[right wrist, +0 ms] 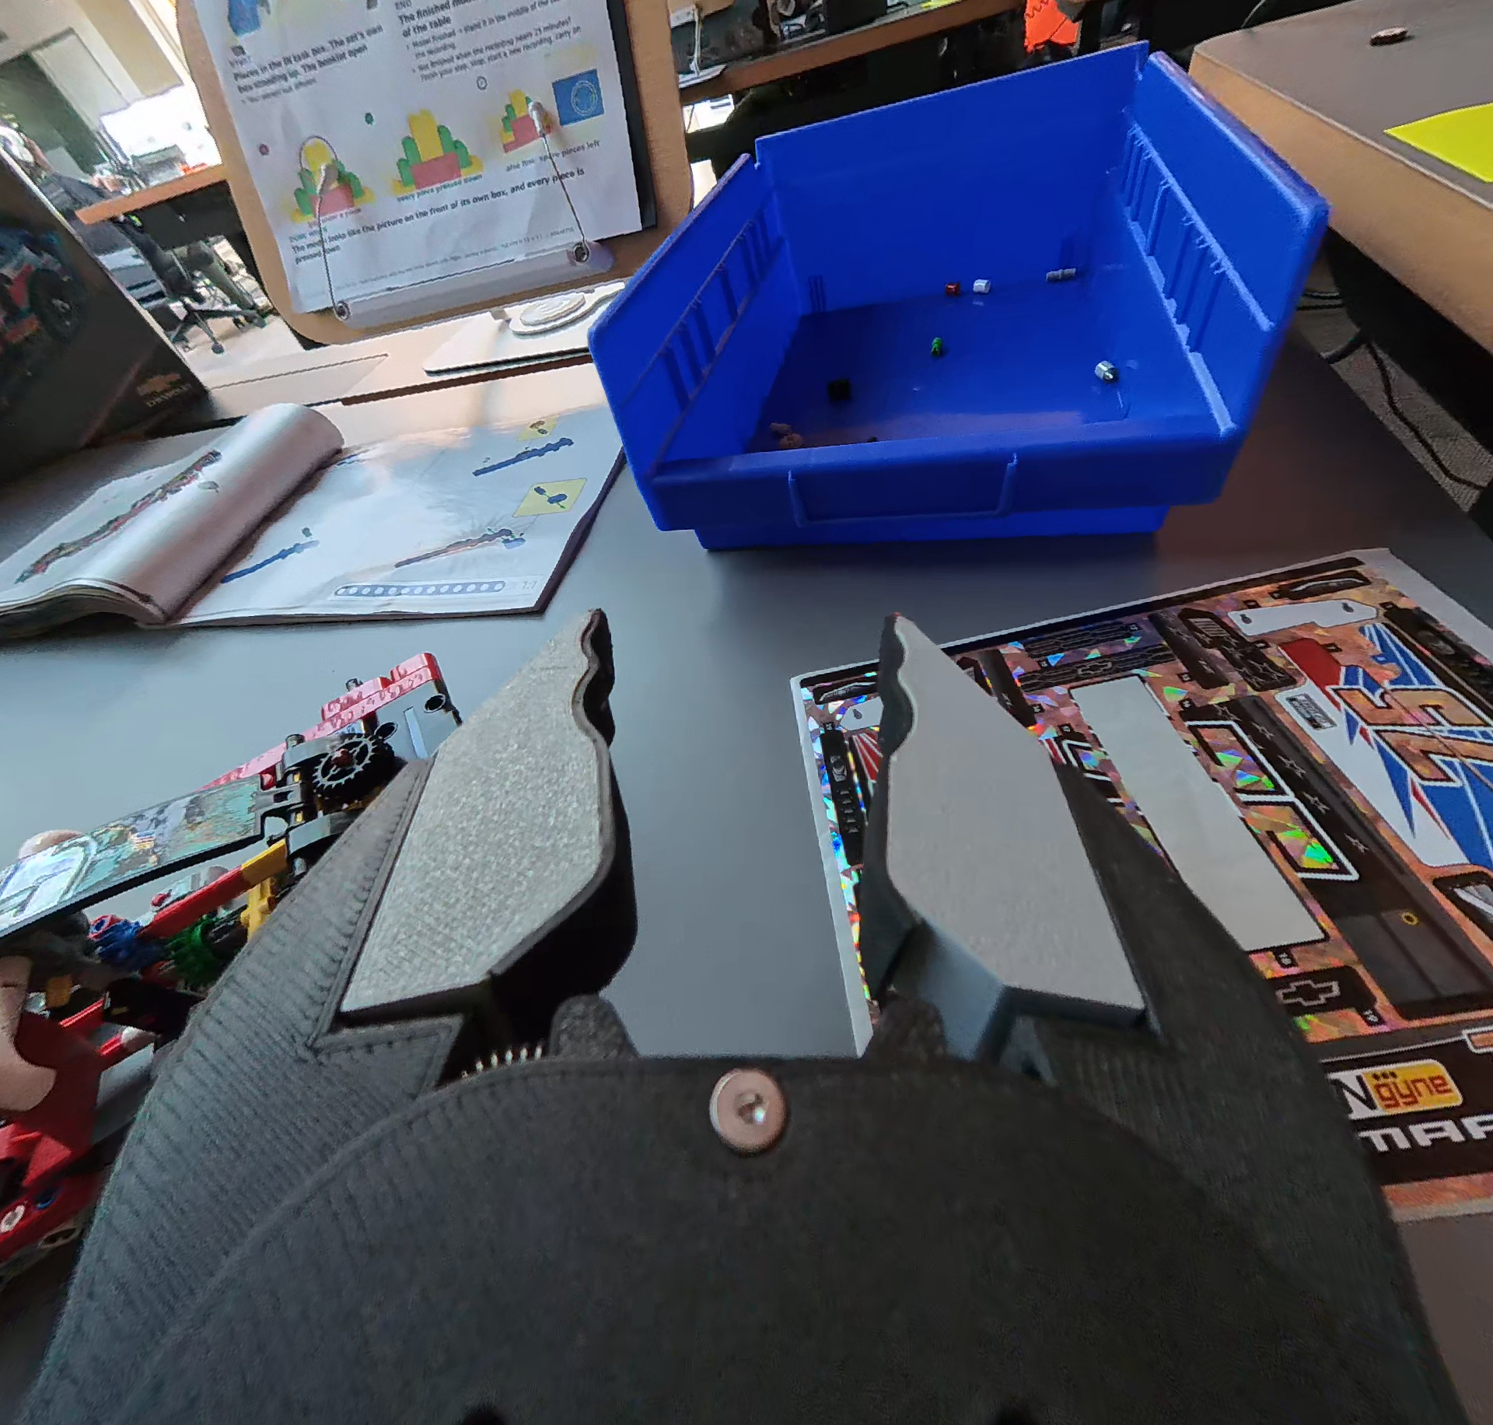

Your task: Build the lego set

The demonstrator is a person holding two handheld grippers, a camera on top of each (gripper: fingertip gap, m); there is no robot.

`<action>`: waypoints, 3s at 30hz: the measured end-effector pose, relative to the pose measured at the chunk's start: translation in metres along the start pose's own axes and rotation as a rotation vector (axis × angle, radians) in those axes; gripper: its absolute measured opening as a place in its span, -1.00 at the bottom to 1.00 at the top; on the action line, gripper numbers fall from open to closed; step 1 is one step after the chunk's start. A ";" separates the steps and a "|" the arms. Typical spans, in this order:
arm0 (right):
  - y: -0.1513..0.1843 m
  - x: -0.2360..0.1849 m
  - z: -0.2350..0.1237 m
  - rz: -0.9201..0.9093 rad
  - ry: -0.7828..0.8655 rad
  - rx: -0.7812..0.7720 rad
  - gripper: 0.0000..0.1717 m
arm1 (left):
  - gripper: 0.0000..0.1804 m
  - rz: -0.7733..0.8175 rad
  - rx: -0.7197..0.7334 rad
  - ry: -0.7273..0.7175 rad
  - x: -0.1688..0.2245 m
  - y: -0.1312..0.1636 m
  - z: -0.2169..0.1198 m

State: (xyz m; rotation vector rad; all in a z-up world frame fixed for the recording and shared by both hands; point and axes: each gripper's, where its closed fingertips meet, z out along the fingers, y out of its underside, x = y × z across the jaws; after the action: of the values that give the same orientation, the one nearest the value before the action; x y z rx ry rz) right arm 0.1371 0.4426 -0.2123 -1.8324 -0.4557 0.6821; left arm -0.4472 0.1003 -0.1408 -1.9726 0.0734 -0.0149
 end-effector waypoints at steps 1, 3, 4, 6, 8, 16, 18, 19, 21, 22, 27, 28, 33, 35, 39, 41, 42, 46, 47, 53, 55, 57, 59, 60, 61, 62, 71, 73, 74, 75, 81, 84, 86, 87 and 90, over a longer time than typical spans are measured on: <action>0.000 0.000 0.000 -0.005 0.000 -0.001 -0.26 | -0.43 -0.010 -0.015 -0.009 -0.002 0.004 0.000; 0.000 -0.001 0.000 -0.007 0.001 0.000 -0.26 | -0.43 -0.017 -0.060 -0.064 -0.012 0.013 -0.004; 0.000 -0.001 0.000 -0.008 0.002 0.002 -0.26 | -0.44 -0.015 -0.082 -0.099 -0.019 0.017 -0.006; 0.000 -0.001 0.000 -0.008 0.001 0.001 -0.26 | -0.44 -0.016 -0.087 -0.133 -0.025 0.020 -0.012; 0.001 -0.001 0.001 -0.008 -0.002 -0.008 -0.26 | -0.44 -0.032 -0.083 -0.115 -0.023 0.021 -0.014; 0.000 -0.003 0.000 -0.011 -0.005 0.002 -0.27 | -0.45 0.021 -0.224 -0.090 -0.016 0.045 -0.008; 0.000 -0.003 0.000 -0.012 -0.007 0.000 -0.27 | -0.45 0.013 -0.278 -0.054 -0.011 0.057 -0.007; 0.001 -0.004 0.001 -0.014 -0.009 -0.002 -0.27 | -0.45 0.015 -0.305 -0.043 -0.010 0.063 -0.007; 0.002 -0.005 0.001 -0.017 -0.012 -0.010 -0.28 | -0.45 0.030 -0.349 -0.004 -0.004 0.074 -0.006; 0.002 -0.005 0.002 -0.018 -0.015 -0.014 -0.28 | -0.45 0.043 -0.366 0.021 0.001 0.078 -0.004; 0.002 -0.006 0.001 -0.019 -0.022 -0.009 -0.31 | -0.44 0.087 -0.495 0.143 0.024 0.110 0.003; 0.002 -0.006 0.001 -0.017 -0.023 -0.007 -0.31 | -0.44 0.094 -0.525 0.162 0.028 0.118 0.004; 0.001 -0.007 0.001 -0.014 -0.029 -0.004 -0.33 | -0.65 0.107 -0.592 0.160 0.027 0.134 0.009; 0.001 -0.007 0.001 -0.014 -0.032 -0.005 -0.34 | -0.69 0.115 -0.587 0.152 0.025 0.134 0.010; 0.001 -0.008 0.000 -0.011 -0.039 -0.002 -0.36 | -0.94 0.083 -0.529 0.144 0.023 0.124 0.011; 0.001 -0.008 0.000 -0.010 -0.041 -0.002 -0.36 | -0.95 0.081 -0.522 0.125 0.019 0.122 0.010; 0.001 -0.009 0.000 -0.009 -0.043 -0.002 -0.36 | -0.95 0.085 -0.524 0.122 0.018 0.123 0.010; 0.001 -0.009 0.000 -0.006 -0.048 -0.001 -0.38 | -0.95 0.094 -0.526 0.111 0.017 0.122 0.008; 0.001 -0.009 0.000 -0.005 -0.050 -0.001 -0.38 | -0.95 0.095 -0.521 0.106 0.016 0.120 0.006; 0.001 -0.010 0.000 -0.001 -0.059 0.004 -0.40 | -0.95 0.091 -0.496 0.086 0.011 0.114 -0.004; 0.001 -0.010 -0.001 0.001 -0.063 0.005 -0.41 | -0.95 0.101 -0.511 0.084 0.012 0.119 -0.006; 0.001 -0.011 -0.001 0.000 -0.065 0.005 -0.41 | -0.95 0.119 -0.534 0.106 0.017 0.126 -0.009; 0.001 -0.011 -0.001 -0.002 -0.066 0.004 -0.42 | -0.86 0.113 -0.550 0.133 0.023 0.130 -0.012; 0.001 -0.012 0.000 -0.003 -0.067 0.003 -0.42 | -0.86 0.108 -0.548 0.145 0.025 0.130 -0.013; 0.001 -0.012 -0.001 -0.003 -0.068 0.003 -0.42 | -0.86 0.108 -0.533 0.154 0.026 0.128 -0.014; 0.001 -0.012 -0.001 -0.003 -0.069 0.003 -0.42 | -0.85 0.107 -0.518 0.163 0.027 0.125 -0.016; 0.000 -0.013 -0.001 0.000 -0.077 0.008 -0.43 | -0.79 0.047 -0.455 0.000 -0.012 0.103 -0.051; 0.000 -0.014 -0.001 -0.001 -0.079 0.008 -0.44 | -0.75 0.018 -0.464 0.010 -0.010 0.105 -0.050; 0.000 -0.014 -0.001 -0.001 -0.079 0.009 -0.44 | -0.73 0.019 -0.481 0.014 -0.007 0.108 -0.048; 0.000 -0.014 -0.001 0.000 -0.080 0.011 -0.44 | -0.73 0.031 -0.496 0.012 -0.006 0.110 -0.046; -0.001 -0.014 -0.002 0.003 -0.085 0.018 -0.44 | -0.65 0.073 -0.474 -0.110 -0.015 0.099 -0.012; -0.002 -0.015 -0.003 0.005 -0.091 0.022 -0.44 | -0.63 0.135 -0.565 -0.128 -0.019 0.105 0.006; -0.003 -0.015 -0.003 0.008 -0.096 0.029 -0.44 | -0.63 0.202 -0.642 -0.175 -0.030 0.111 0.016; -0.003 -0.016 -0.004 0.010 -0.099 0.033 -0.44 | -0.63 0.224 -0.696 -0.183 -0.035 0.117 0.018; -0.005 -0.016 -0.006 0.018 -0.106 0.048 -0.44 | -0.76 0.274 -0.823 -0.123 -0.027 0.135 0.020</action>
State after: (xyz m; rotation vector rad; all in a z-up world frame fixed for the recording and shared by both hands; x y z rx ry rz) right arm 0.1288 0.4311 -0.2023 -1.7626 -0.4887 0.7994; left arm -0.4792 0.0673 -0.2719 -2.7591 0.3076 0.3677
